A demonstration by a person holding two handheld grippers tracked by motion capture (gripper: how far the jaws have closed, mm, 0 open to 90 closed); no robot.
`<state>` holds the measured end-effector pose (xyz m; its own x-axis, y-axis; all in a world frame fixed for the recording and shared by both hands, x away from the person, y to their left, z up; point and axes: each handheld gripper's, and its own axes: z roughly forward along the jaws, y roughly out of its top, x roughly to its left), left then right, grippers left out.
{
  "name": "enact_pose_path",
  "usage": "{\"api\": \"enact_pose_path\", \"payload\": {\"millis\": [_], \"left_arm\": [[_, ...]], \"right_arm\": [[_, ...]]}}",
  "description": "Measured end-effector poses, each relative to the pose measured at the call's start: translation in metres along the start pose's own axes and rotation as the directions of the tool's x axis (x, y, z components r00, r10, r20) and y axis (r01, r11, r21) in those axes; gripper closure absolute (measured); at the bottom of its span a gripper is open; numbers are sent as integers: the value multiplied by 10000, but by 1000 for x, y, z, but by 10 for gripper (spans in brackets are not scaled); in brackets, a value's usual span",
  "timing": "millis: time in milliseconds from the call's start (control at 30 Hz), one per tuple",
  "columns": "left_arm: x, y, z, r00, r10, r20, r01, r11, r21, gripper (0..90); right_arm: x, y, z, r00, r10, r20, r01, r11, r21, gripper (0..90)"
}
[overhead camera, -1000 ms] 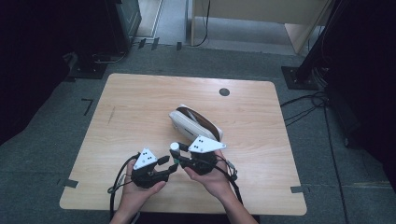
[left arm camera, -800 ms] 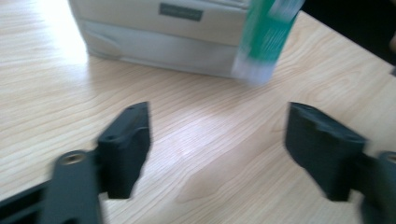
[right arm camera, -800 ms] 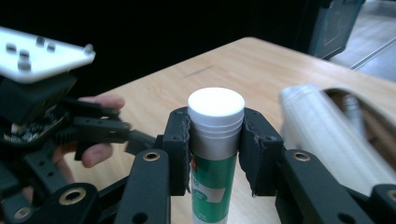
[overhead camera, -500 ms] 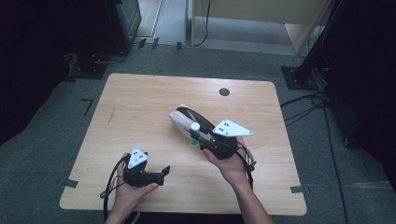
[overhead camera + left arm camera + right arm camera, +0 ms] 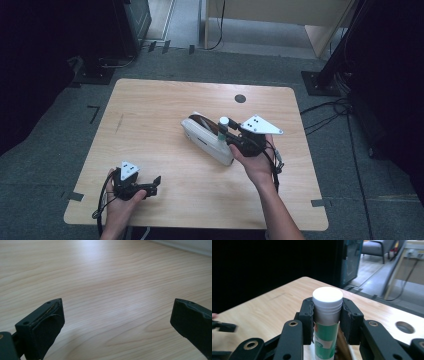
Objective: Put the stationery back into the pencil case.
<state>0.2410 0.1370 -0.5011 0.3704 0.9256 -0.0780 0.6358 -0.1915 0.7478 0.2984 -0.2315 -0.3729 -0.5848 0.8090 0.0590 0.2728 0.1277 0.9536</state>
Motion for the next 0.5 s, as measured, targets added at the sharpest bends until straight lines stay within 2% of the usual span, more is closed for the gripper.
{"api": "enact_pose_path", "payload": {"millis": [200,300,433,500], "left_arm": [[23,-12,-4,9961,-331,-823,341,9994,103,0],[31,-17,-6,9921,-272,-1225,304,9992,245,0],[36,-19,-7,9890,-160,-1470,205,9994,290,0],[38,-20,-8,9900,-189,-1400,242,9990,364,0]], "right_arm": [[-12,-7,9,9991,86,417,-96,9996,254,658],[-16,-12,14,9986,99,522,-120,9991,397,658],[-17,-19,20,9991,255,333,-278,9970,717,657],[-16,-22,24,9993,281,243,-302,9954,913,657]]}}
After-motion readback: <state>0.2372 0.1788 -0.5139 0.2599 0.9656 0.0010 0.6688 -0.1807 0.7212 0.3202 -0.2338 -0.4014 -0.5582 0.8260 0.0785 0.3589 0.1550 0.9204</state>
